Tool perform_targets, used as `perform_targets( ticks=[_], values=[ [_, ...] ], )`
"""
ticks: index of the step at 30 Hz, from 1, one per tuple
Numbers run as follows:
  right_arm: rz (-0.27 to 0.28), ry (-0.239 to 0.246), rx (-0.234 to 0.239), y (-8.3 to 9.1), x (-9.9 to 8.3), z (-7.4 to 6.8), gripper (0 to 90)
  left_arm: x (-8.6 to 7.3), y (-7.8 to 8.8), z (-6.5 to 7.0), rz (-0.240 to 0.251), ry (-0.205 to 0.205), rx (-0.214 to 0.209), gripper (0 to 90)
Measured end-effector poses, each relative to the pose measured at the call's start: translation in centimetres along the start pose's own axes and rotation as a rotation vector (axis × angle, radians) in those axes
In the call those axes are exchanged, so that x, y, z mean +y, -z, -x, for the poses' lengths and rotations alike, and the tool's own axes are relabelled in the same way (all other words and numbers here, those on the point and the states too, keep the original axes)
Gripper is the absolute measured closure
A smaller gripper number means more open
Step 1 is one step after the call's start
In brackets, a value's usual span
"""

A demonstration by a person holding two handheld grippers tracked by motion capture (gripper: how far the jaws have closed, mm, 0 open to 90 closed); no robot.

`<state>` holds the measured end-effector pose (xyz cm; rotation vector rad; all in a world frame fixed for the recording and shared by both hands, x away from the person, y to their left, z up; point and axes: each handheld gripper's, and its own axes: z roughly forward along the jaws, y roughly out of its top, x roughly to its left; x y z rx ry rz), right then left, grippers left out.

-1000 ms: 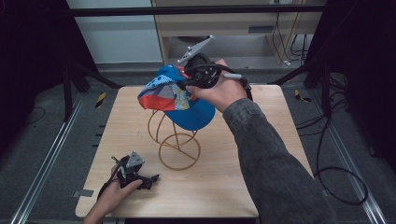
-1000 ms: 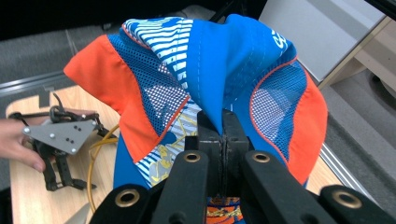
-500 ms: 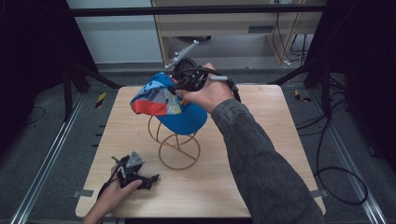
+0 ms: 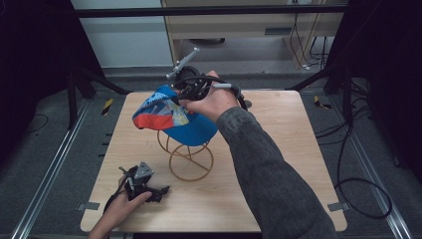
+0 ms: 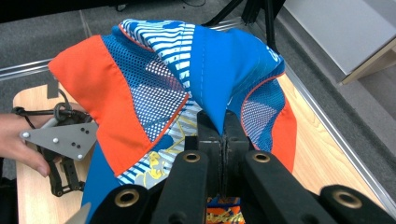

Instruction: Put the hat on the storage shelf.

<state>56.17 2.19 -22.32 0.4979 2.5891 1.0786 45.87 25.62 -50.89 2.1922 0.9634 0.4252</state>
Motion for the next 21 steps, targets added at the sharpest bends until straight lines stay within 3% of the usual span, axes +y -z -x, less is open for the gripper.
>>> perform_targets(
  ticks=[21],
  values=[
    [-0.046, 0.031, 0.048, -1.2, -0.4, -0.8, 89.1, 0.0, 0.0, 0.0, 0.002, -0.001, -0.003, 0.0]
  ],
)
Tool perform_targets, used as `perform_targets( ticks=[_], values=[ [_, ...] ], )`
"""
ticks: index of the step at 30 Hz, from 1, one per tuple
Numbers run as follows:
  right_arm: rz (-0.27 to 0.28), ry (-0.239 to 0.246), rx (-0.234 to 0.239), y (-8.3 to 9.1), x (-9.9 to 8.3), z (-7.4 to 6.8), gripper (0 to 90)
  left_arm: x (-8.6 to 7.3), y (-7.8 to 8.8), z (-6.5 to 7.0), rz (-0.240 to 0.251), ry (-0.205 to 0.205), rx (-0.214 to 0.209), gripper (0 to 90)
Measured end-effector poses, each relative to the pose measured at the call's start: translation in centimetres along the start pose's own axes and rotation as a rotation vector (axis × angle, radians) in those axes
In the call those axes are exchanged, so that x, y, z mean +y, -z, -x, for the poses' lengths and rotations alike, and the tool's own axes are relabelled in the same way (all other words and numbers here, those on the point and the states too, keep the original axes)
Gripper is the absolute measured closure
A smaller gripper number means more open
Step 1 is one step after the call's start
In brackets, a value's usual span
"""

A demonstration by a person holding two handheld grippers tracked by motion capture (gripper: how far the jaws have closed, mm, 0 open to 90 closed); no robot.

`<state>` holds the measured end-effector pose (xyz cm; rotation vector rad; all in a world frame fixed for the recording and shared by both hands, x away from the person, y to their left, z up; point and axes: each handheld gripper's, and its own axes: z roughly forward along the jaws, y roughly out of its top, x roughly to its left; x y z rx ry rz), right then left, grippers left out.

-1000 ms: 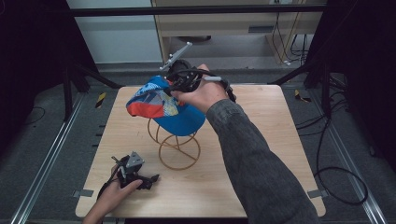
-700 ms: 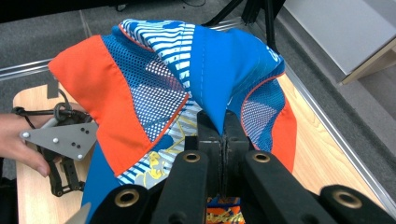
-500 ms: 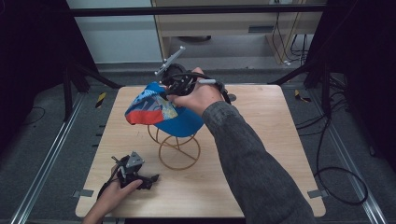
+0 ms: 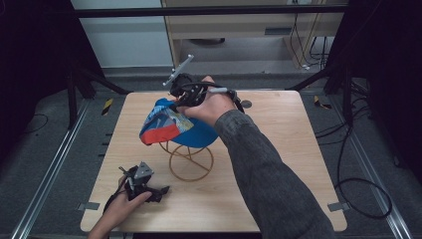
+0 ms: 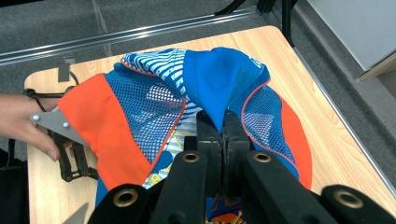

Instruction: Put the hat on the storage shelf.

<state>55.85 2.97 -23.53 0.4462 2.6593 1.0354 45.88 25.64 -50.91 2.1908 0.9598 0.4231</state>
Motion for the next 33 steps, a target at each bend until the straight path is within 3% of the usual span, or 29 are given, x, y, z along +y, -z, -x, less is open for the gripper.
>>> perform_targets(
  ticks=[33],
  values=[
    [0.017, -0.012, 0.017, -0.61, -0.36, -0.23, 82.3, -0.01, -0.01, 0.0, 0.001, 0.0, 0.0, 0.0]
  ],
)
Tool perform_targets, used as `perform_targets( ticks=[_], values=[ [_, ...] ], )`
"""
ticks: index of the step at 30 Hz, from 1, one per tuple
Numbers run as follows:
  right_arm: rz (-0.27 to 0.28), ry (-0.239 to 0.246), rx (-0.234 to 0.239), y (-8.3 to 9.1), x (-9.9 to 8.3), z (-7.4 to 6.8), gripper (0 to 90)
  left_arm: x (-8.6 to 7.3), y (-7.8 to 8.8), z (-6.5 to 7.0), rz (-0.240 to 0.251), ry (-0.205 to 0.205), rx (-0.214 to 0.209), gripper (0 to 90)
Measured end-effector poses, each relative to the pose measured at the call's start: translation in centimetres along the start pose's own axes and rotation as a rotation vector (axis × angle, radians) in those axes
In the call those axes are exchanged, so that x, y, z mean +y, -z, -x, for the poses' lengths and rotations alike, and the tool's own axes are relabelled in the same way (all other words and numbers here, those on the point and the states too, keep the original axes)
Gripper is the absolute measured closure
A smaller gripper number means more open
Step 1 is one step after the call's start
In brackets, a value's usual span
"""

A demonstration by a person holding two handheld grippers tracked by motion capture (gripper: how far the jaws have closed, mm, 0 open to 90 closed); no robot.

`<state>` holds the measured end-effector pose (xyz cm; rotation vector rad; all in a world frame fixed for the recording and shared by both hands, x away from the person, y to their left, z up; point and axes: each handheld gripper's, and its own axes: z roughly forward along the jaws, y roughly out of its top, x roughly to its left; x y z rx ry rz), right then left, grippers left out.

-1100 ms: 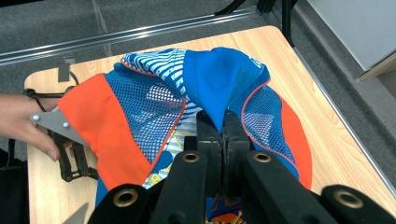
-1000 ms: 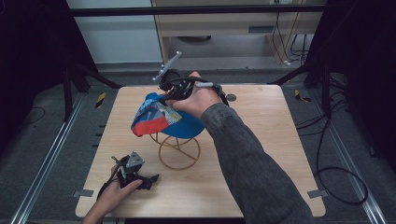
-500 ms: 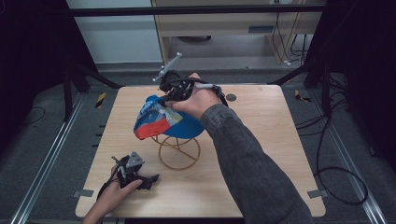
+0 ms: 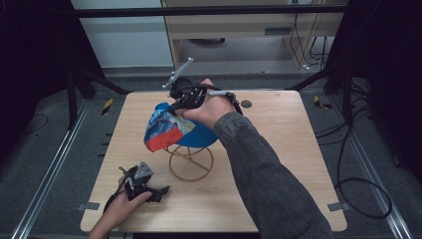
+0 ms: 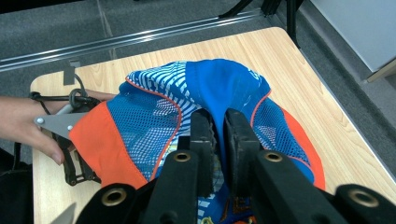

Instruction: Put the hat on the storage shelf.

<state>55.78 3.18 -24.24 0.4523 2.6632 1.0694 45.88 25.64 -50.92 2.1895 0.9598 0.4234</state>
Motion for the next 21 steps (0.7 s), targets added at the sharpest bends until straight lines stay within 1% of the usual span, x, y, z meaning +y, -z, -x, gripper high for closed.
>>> perform_targets(
  ticks=[9, 13, 15, 16, 17, 18, 19, 21],
  values=[
    [0.004, -0.007, 0.003, 0.06, -0.19, -0.08, 78.2, 0.0, -0.01, 0.01, 0.001, 0.002, 0.0, 0.0],
    [0.01, -0.016, 0.003, 0.08, -0.3, -0.07, 73.8, 0.0, 0.0, 0.0, 0.0, 0.0, 0.001, 0.0],
    [0.017, -0.02, 0.002, 0.05, -0.39, -0.15, 69.8, 0.0, 0.01, 0.0, -0.001, -0.001, 0.001, 0.0],
    [0.017, -0.02, 0.002, 0.05, -0.39, -0.15, 69.8, 0.0, 0.01, 0.0, -0.001, -0.001, 0.001, 0.0],
    [0.016, -0.023, 0.001, 0.03, -0.43, -0.2, 66.6, 0.0, 0.01, -0.01, -0.001, -0.001, 0.001, 0.0],
    [0.016, -0.023, 0.001, 0.03, -0.43, -0.2, 66.6, 0.0, 0.01, 0.0, -0.001, -0.001, 0.0, 0.0],
    [0.014, -0.029, -0.003, 0.01, -0.48, -0.22, 63.6, 0.0, 0.01, -0.01, -0.001, -0.001, 0.0, 0.0],
    [0.012, -0.034, -0.003, 0.01, -0.51, -0.21, 62.3, 0.0, 0.01, 0.0, -0.001, -0.001, 0.0, 0.0]
  ],
)
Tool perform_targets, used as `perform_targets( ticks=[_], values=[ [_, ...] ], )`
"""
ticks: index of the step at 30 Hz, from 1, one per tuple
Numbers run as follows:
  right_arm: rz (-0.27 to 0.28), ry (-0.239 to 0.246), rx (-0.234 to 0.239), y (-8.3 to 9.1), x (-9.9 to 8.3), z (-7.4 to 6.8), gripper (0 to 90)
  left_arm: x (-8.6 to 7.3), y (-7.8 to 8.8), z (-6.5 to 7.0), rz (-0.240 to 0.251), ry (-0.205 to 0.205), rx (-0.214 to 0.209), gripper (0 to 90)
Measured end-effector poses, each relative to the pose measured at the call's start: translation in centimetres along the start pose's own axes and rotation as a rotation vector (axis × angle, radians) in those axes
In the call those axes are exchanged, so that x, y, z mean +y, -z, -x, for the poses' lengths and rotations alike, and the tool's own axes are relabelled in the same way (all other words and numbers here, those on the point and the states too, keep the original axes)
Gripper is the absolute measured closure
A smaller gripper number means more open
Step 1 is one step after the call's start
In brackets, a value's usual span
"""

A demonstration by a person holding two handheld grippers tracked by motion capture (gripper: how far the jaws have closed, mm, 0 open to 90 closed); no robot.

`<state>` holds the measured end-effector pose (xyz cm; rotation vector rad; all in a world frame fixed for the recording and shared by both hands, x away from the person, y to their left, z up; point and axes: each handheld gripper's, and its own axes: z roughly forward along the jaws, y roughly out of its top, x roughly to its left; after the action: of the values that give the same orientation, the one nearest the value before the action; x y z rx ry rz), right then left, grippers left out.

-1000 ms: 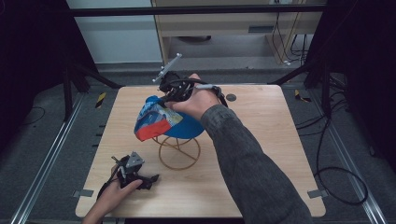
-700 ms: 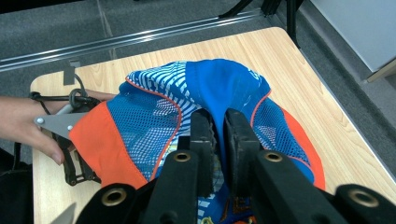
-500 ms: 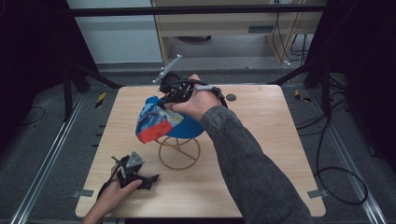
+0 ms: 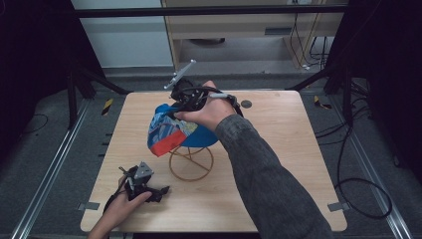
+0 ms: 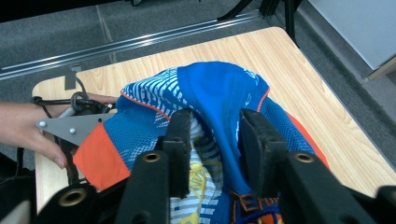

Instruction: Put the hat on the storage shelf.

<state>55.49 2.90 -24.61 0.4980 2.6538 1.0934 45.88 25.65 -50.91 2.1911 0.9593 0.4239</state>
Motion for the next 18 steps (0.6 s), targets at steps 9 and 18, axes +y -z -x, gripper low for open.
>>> perform_targets(
  ticks=[9, 18],
  values=[
    [0.002, -0.018, -0.004, 0.11, -0.13, 0.1, 52.4, 0.0, 0.0, 0.0, 0.0, 0.0, 0.0, 0.0],
    [0.014, -0.034, -0.021, 0.58, -0.48, 0.15, 41.6, 0.0, 0.0, 0.01, 0.0, 0.001, 0.0, 0.0]
  ],
)
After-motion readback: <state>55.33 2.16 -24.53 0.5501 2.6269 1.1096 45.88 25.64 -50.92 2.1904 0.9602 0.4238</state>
